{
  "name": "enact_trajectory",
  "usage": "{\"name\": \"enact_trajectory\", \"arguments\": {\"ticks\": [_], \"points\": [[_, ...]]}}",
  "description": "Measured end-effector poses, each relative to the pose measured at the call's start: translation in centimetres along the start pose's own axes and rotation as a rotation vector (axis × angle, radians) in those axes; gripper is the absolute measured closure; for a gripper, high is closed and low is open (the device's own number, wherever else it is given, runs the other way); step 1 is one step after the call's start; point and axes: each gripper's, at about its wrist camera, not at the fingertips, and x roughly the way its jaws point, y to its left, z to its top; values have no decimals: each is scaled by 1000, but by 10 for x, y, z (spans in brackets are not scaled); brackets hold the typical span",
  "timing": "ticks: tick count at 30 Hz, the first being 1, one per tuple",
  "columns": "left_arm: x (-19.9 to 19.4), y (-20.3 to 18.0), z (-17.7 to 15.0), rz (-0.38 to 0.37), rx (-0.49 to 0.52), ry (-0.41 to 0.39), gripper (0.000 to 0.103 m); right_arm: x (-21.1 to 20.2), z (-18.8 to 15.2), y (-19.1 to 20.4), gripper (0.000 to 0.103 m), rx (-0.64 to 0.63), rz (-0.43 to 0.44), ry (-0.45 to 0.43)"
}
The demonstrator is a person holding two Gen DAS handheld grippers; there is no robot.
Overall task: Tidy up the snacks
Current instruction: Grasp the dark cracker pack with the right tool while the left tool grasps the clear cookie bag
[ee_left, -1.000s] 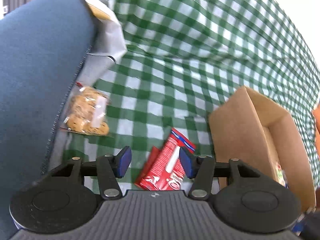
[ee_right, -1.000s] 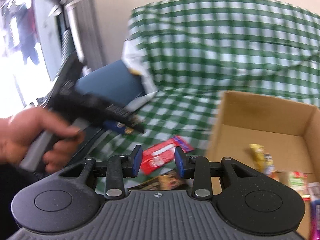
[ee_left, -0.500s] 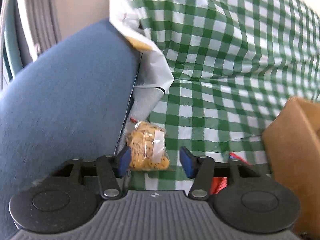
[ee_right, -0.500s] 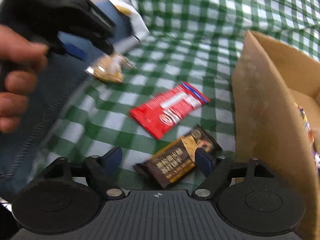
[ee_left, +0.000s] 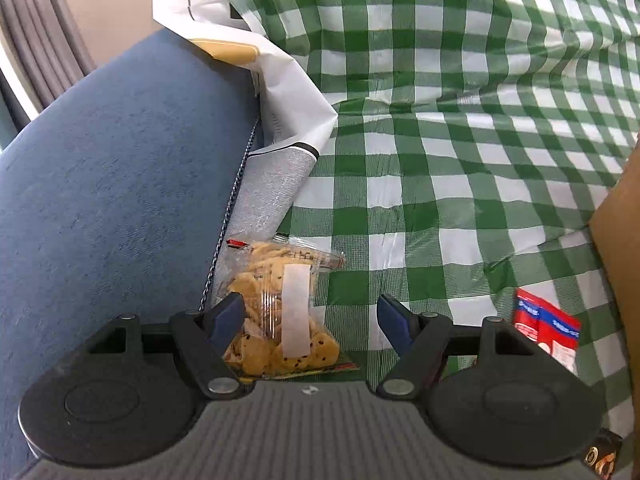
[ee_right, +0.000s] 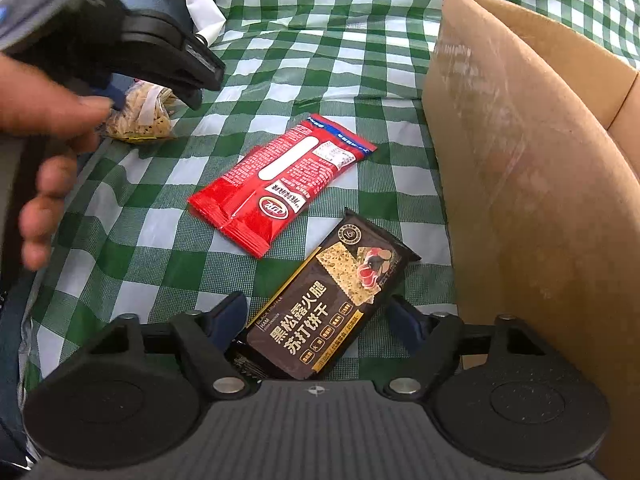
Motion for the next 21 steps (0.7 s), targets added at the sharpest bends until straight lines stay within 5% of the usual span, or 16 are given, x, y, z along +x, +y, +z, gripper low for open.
{"name": "enact_trajectory", "arguments": {"ticks": [1, 2, 4, 21], "points": [[1, 0, 1, 4, -2, 1, 31, -1, 0, 1, 39, -9, 1, -6], [0, 1, 1, 13, -5, 1, 44, -2, -1, 1, 51, -23, 2, -15], [-1, 5, 3, 46, -3, -1, 72, -7, 0, 2, 57, -43, 5, -26], [-96, 33, -38, -251, -230, 45, 80, -52, -15, -6, 62, -162, 111, -68]]}}
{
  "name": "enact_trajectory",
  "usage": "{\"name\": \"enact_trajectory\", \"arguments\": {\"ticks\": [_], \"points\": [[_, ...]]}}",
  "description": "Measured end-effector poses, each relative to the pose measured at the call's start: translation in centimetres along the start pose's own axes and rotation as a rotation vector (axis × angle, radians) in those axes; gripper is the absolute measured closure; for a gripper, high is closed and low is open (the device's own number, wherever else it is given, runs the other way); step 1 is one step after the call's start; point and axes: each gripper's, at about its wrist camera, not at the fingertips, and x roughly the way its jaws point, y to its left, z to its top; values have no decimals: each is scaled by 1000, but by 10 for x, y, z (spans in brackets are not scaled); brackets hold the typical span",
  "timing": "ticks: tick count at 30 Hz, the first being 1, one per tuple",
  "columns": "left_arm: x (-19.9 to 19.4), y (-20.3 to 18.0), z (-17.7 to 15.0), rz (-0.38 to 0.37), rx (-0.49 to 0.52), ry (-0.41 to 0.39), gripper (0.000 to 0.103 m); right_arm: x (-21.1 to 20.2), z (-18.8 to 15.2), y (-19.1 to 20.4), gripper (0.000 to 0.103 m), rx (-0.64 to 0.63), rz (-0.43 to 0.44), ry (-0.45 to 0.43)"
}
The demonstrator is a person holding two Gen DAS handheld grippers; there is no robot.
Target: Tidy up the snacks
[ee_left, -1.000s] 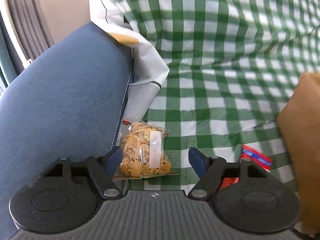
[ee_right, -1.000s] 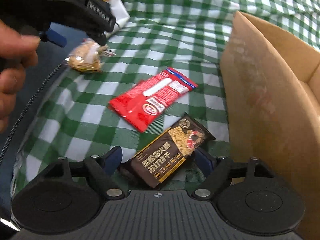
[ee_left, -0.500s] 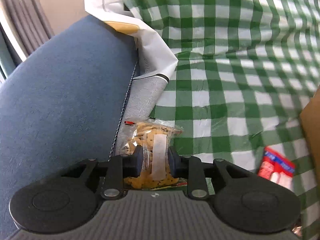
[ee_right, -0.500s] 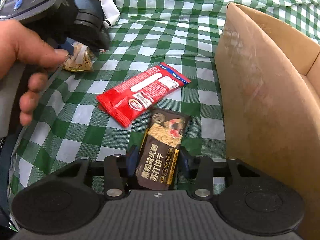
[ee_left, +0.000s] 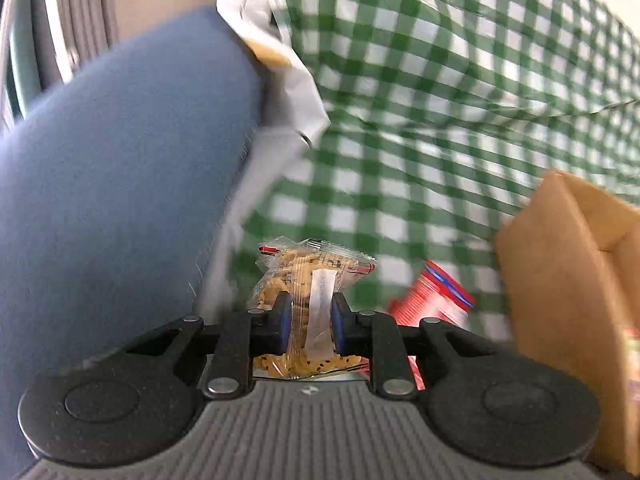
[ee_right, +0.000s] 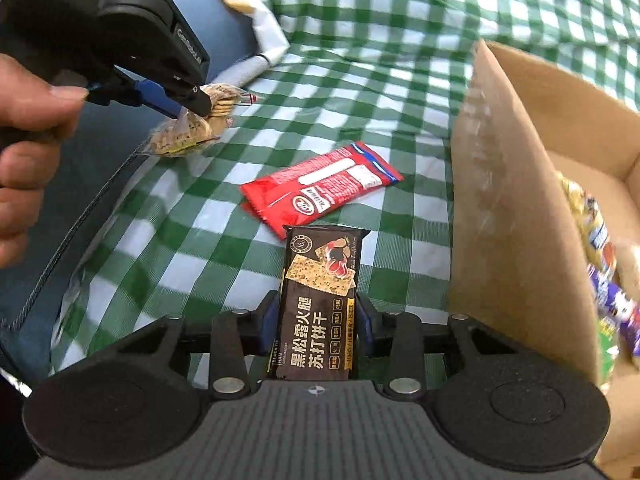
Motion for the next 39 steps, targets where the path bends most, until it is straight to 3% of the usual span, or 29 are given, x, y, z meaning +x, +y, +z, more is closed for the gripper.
{"name": "enact_trajectory", "arguments": {"ticks": [4, 7, 9, 11, 17, 27, 30, 32, 34, 39], "points": [[8, 2, -22, -134, -63, 194, 80, -7, -10, 2, 62, -64, 39, 32], [19, -2, -27, -119, -53, 264, 79, -8, -16, 3, 62, -83, 66, 63], [23, -5, -28, -114, -58, 276, 73, -6, -18, 2, 61, -75, 90, 85], [29, -8, -31, -95, -46, 295, 59, -3, -19, 1, 60, -66, 108, 97], [41, -17, -31, -28, 4, 302, 42, 0, -18, 0, 57, -56, 119, 100], [54, -21, -34, 7, 38, 340, 41, 11, -17, 0, 58, -78, 106, 117], [56, -20, -36, 0, 34, 347, 43, 7, -18, 3, 62, -108, 86, 96], [55, -19, -35, -6, 35, 341, 56, 4, -17, 2, 62, -112, 76, 76], [51, -16, -33, -29, 2, 328, 59, -1, -14, 0, 62, -104, 71, 55], [24, -6, -26, -80, -64, 215, 60, -22, -3, -2, 62, -92, 81, -24]]}}
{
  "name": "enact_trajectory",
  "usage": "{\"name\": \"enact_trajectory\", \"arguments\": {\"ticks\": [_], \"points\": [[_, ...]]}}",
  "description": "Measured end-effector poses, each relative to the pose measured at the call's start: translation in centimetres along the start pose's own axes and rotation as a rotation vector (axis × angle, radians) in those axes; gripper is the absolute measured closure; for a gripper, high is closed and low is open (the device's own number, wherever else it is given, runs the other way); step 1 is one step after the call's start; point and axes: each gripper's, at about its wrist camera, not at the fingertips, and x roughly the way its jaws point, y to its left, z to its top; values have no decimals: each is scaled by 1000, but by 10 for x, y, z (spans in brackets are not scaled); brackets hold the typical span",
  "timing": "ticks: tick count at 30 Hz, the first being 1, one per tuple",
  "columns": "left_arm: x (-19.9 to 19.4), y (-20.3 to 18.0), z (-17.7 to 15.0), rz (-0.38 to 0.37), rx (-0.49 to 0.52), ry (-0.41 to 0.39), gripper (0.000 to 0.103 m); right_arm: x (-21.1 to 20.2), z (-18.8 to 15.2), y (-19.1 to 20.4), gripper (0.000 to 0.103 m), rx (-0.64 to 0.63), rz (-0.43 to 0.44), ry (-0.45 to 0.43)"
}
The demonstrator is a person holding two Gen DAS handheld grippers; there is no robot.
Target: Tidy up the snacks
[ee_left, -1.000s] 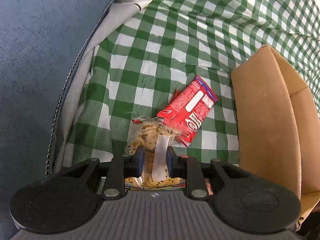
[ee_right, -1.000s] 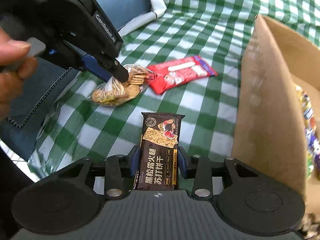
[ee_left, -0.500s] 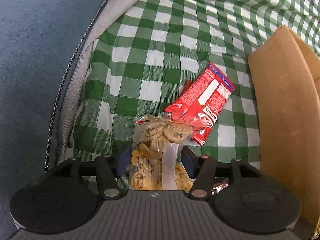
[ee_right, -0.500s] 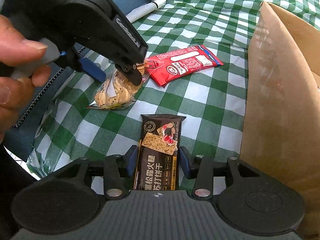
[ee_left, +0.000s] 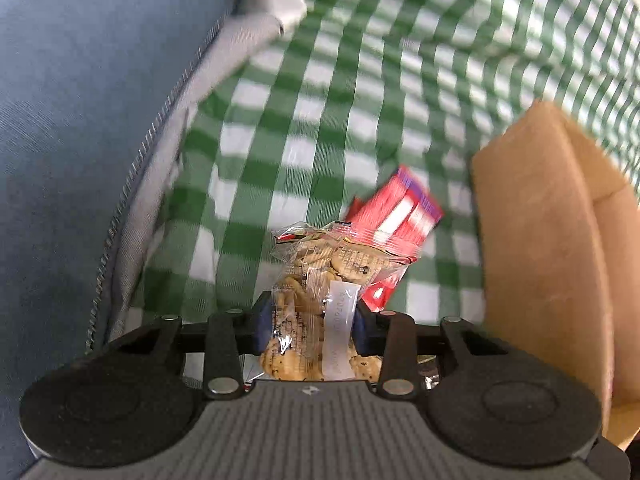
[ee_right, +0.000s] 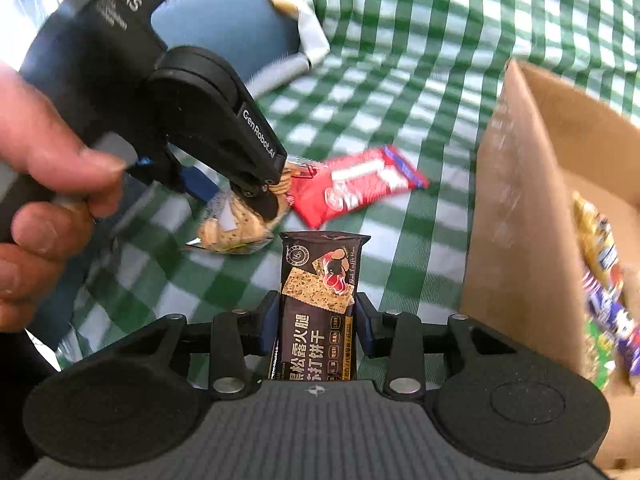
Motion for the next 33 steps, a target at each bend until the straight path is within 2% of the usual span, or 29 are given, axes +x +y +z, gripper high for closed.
{"name": "enact_trajectory", "arguments": {"ticks": [7, 12, 16, 19, 23, 26, 33], "points": [[-63, 1, -6, -64, -74, -281, 60, -49, 34, -11, 62, -10, -4, -155], [-86, -19, -15, -102, -28, -392, 60, -95, 55, -45, 62, -17, -15, -289], [-88, -38, -17, -109, 32, -412, 60, -114, 51, -76, 62, -9, -25, -371], [-83, -44, -19, -121, 33, -401, 60, -106, 33, -96, 62, 35, -32, -369], [-78, -52, -18, -132, 41, -395, 60, -92, 14, -101, 62, 56, -36, -334], [-77, -58, -17, -139, 61, -405, 60, -96, 11, -99, 62, 52, -38, -374], [-78, -69, -19, -179, 77, -422, 60, -99, 5, -107, 62, 64, -70, -389]]}}
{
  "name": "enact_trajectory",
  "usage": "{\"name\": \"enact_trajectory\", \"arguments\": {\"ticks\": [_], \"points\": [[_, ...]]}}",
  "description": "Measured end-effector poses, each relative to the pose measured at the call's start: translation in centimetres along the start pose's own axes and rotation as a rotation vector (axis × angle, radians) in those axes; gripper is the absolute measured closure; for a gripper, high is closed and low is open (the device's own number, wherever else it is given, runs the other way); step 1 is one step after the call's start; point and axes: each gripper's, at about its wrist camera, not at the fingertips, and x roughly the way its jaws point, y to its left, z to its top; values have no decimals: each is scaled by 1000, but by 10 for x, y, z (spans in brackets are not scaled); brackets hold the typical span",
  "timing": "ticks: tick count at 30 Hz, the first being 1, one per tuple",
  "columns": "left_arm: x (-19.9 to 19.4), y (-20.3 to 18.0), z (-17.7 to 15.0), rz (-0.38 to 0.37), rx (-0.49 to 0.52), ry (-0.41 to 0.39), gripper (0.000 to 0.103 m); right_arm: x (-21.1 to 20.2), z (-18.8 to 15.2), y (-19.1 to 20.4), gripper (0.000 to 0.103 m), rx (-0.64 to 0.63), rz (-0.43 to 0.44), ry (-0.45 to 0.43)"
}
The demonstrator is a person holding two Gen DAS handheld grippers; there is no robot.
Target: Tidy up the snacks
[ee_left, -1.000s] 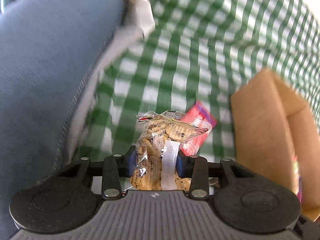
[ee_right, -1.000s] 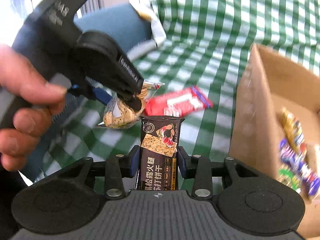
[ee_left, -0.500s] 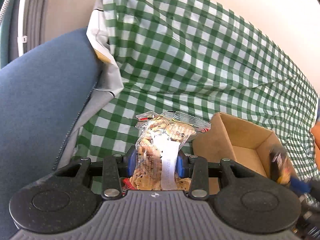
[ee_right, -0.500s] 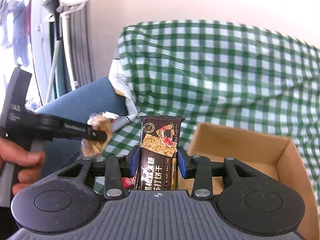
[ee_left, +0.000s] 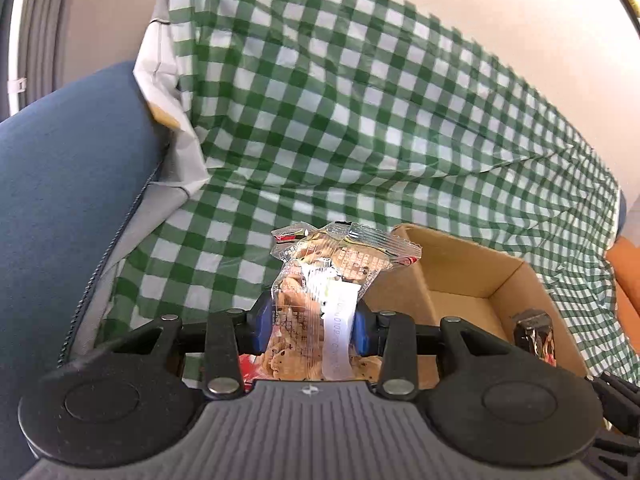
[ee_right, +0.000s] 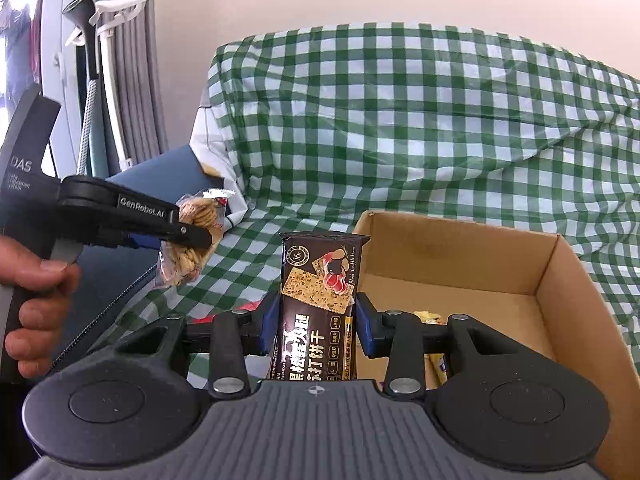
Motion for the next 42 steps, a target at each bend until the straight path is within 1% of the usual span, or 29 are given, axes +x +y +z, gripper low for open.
{"name": "enact_trajectory", "arguments": {"ticks": [5, 11, 18, 22, 29, 32, 35, 42], "points": [[-4, -15, 0, -62, 24, -47, 60, -7, 0, -8, 62, 15, -38, -30], [-7, -42, -5, -138, 63, -100, 60, -13, -5, -27, 62, 28, -137, -31], [-3, -72, -13, -214, 122, -116, 60, -14, -13, -58, 62, 75, -241, -9], [-2, -87, -19, -251, 162, -127, 60, -15, -16, -73, 62, 89, -299, -8], [-5, -107, -30, -317, 212, -152, 60, -19, -22, -93, 62, 102, -424, -16], [-7, -113, -34, -335, 235, -157, 60, -22, -23, -99, 62, 106, -475, -25], [-7, -118, -37, -345, 254, -160, 60, -24, -25, -101, 62, 103, -507, -33], [-8, -124, -42, -371, 269, -165, 60, -24, -27, -98, 62, 57, -561, -35]]}}
